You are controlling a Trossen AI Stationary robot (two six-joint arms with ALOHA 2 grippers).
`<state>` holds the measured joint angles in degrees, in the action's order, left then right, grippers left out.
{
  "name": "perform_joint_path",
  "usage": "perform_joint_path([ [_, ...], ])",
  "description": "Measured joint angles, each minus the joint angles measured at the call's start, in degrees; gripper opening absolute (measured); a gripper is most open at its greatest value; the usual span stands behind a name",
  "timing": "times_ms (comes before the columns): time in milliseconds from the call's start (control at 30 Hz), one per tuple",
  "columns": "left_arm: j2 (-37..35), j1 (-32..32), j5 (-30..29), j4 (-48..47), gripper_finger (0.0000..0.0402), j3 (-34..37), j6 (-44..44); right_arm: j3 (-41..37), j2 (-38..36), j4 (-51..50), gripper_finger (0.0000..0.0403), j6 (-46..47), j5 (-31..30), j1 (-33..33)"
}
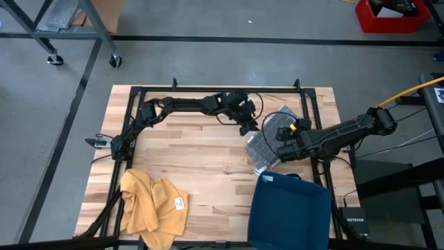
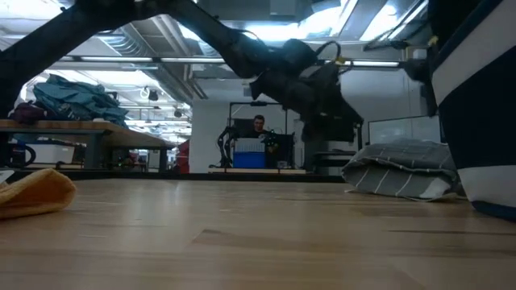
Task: Fold towel
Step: Adjust the kitchen towels
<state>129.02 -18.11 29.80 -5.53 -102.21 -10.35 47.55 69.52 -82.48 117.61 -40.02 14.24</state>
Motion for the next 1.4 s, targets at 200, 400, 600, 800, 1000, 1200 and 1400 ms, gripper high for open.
perform_joint_path([
  [200,-0.56,3.71,3.02,0.66,0.0176,0.0,6.37,6.46,-0.04,-0.99,0.0291,-11.52,-0.97,0.0],
  [400,0.03,8.48,0.93,-0.09,0.0168,0.0,18.45,6.9,-0.02,10.02,0.0291,-27.17,2.18,0.0],
  [600,0.03,11.58,-3.64,1.8,0.0162,0.0,22.42,6.9,0.0,15.0,0.0292,-30.7,4.99,0.0],
  [800,-0.01,13.29,-3.84,-0.86,0.0162,0.0,22.16,6.9,0.0,16.27,0.0292,-31.25,10.44,0.0],
  [1000,-0.01,14.12,-3.89,-4.07,0.0144,0.0,25.63,6.9,0.0,16.2,0.0259,-39.23,16.08,0.0],
  [1200,-0.01,14.85,-13.54,-1.42,0.0069,0.0,30.79,6.55,0.0,14.0,0.0158,-41.41,11.64,-0.02],
  [1400,2.06,14.21,-19.1,2.27,0.0005,0.0,31.66,2.69,0.0,15.15,0.0043,-39.81,13.6,-2.38],
])
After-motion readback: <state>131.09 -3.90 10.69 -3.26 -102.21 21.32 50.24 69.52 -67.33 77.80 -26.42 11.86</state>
